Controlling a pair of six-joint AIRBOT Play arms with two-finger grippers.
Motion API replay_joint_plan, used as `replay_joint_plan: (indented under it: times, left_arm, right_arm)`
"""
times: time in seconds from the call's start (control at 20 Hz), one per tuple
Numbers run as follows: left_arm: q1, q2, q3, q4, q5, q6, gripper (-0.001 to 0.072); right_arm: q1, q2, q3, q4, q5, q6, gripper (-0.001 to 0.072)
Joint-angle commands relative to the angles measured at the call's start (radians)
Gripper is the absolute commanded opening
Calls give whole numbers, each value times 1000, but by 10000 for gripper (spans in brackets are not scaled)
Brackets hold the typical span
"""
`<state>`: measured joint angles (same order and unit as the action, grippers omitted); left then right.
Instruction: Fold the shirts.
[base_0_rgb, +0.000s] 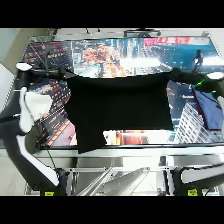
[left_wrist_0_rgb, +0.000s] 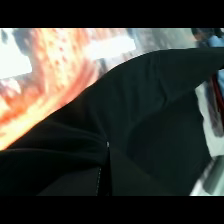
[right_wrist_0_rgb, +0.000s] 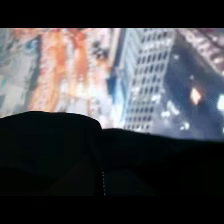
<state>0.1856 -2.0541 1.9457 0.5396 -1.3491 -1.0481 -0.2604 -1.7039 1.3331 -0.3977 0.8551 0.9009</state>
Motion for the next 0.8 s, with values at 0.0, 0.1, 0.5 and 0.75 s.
replay_joint_plan:
  times: [0.0, 0.1, 0.5, 0.75]
  left_arm:
    - [-18, -145, 153, 18, 106, -22, 15]
    - [-17, -111, 101, 18, 161, 9, 17]
    - [-37, -37, 37, 318, 43, -88, 7]
    - [-77, -46, 34, 364, 3, -138, 7]
  right_arm:
    - [-12, -206, 138, 89, -35, -41, 19]
    - [-13, -256, 225, 88, -19, -37, 19]
    - [-71, -281, 275, -68, 150, 21, 19]
    - [-70, -298, 275, -126, 160, 30, 20]
